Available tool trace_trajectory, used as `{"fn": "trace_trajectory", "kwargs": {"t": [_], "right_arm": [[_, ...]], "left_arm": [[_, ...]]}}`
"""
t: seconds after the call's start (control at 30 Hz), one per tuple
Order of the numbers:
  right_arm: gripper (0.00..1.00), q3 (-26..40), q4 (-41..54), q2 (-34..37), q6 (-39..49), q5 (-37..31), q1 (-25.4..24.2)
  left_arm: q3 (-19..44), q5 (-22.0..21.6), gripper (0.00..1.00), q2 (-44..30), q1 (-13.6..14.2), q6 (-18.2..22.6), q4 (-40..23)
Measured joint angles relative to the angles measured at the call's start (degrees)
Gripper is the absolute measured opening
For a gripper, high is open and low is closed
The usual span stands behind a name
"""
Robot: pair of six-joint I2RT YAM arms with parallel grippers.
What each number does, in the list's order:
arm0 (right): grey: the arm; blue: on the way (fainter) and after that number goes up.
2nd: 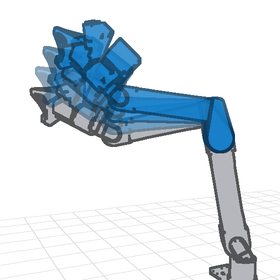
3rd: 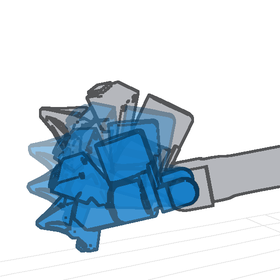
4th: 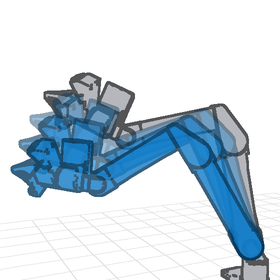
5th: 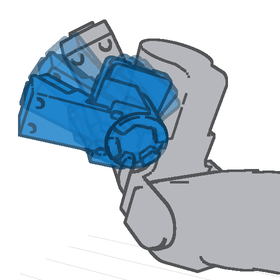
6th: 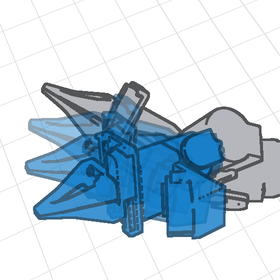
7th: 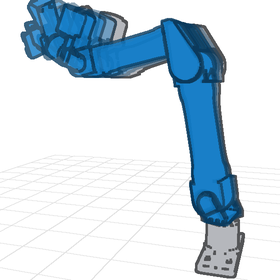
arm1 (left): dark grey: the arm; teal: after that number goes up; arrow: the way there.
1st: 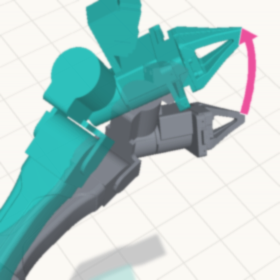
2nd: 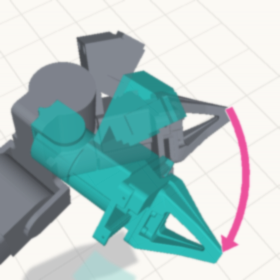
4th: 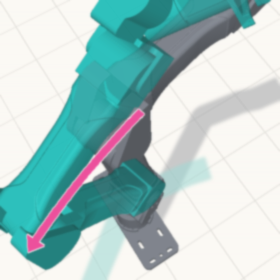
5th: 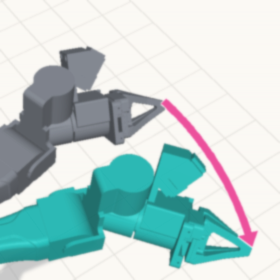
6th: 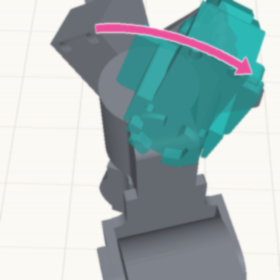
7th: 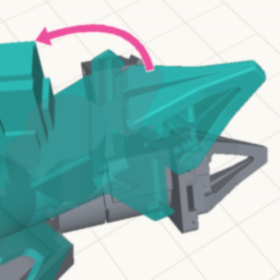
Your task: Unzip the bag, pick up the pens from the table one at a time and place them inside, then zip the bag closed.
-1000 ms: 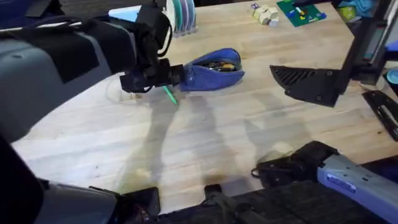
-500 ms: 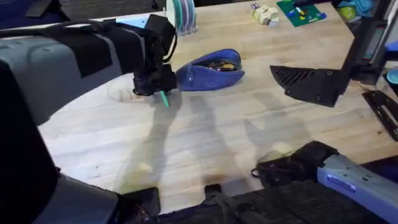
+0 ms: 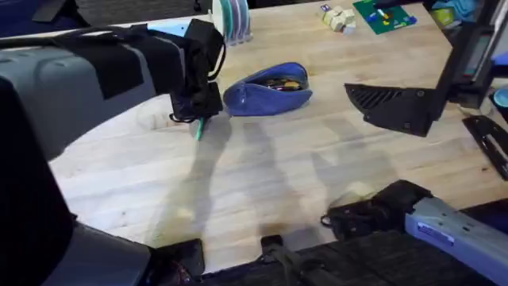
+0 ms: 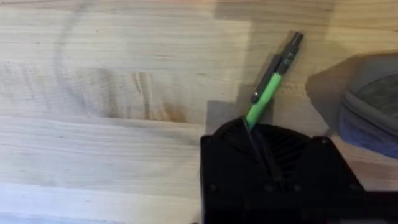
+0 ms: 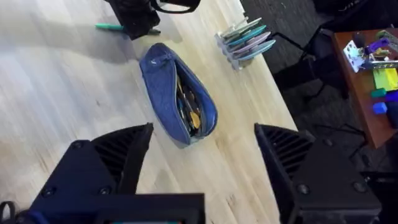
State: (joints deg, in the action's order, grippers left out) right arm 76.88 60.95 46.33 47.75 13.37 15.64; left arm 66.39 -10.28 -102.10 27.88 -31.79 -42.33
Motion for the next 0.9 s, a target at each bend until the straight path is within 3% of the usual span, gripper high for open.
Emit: {"fn": "trace_trajectory", "kwargs": {"t": [0.33,0.47,0.7,0.9], "right_arm": [[0.998,0.00,0.00,0.00,0.00,0.00,0.00],[0.998,0.00,0.00,0.01,0.00,0.00,0.00],[0.998,0.00,0.00,0.00,0.06,0.00,0.00],[0.998,0.00,0.00,0.00,0.24,-0.01,0.00]], "left_arm": [[-0.04,-1.66,0.046,0.58,0.00,0.02,-0.11],[-0.36,-3.15,0.046,4.35,0.00,0.07,0.10],[-0.42,-4.14,0.046,13.91,0.00,1.72,5.30],[-0.42,-3.33,0.046,19.56,1.16,5.61,11.57]]}}
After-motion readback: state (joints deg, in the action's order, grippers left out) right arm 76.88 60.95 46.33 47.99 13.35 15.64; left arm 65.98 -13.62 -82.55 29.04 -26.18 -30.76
